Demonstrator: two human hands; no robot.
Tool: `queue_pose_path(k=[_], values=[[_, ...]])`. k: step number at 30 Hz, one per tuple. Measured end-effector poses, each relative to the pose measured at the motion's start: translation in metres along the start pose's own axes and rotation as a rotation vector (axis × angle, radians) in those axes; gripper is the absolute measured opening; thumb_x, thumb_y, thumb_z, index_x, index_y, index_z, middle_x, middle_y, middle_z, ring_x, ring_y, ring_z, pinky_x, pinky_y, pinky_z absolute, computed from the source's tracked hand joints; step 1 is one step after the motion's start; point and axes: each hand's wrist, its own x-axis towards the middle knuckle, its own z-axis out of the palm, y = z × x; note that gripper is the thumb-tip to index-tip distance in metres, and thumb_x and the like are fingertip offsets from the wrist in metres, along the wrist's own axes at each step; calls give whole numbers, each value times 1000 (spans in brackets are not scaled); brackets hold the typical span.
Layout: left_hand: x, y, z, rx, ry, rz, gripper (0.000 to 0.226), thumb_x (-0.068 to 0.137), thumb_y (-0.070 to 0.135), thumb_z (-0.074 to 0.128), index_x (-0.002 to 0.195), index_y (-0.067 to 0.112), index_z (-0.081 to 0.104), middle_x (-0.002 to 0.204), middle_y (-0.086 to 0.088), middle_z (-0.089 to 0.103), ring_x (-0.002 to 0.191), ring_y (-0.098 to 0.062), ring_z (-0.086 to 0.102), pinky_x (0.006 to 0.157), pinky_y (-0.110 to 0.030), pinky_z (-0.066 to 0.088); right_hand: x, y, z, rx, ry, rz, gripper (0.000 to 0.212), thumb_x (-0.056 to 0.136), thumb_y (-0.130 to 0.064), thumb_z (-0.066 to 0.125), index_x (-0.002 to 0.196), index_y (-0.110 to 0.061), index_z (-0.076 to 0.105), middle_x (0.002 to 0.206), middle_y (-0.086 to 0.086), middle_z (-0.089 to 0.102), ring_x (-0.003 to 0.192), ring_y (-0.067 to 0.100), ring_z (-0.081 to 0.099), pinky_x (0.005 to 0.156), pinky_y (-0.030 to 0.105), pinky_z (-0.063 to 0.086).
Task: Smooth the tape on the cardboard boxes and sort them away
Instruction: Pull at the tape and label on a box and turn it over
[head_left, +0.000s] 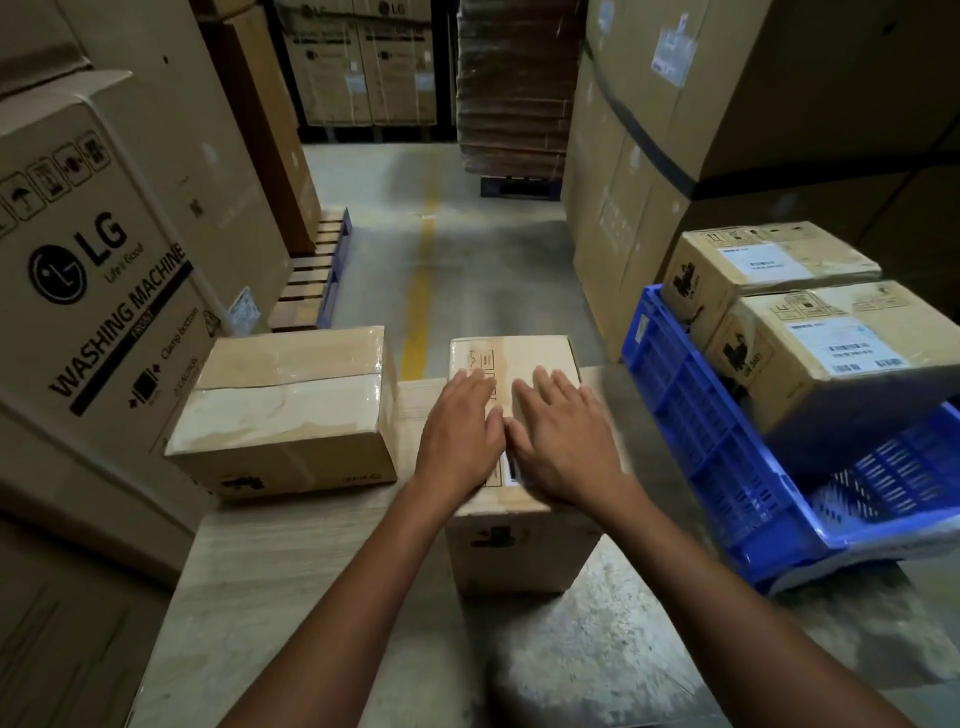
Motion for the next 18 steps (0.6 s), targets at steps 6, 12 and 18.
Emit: queue_pose_path(k=[6, 12, 18], values=[[1, 29, 2, -519, 164, -163, 48, 98, 10, 57, 145, 18, 50, 153, 0, 46, 136, -16, 48, 111, -33, 43, -12, 23, -11, 116, 103, 21, 50, 102, -49, 40, 144, -23, 49, 157, 5, 41, 147, 23, 33, 120, 46, 24], [10, 90, 22, -921, 167, -185, 49, 101, 20, 57, 147, 19, 39, 136, 11, 55, 110, 9, 59, 83, -16, 55, -39, 86, -31, 447, 302, 61, 26, 99, -32, 58, 117, -19, 72, 123, 1, 71, 107, 15, 66, 89, 35, 55], [2, 83, 91, -695, 111, -433, 50, 103, 36, 50, 149, 19, 42, 147, 0, 49, 134, -21, 47, 101, -31, 41, -56, 124, -41, 677, 235, 230, 66, 87, -69, 47, 132, -23, 65, 136, 5, 63, 121, 23, 60, 99, 48, 52]])
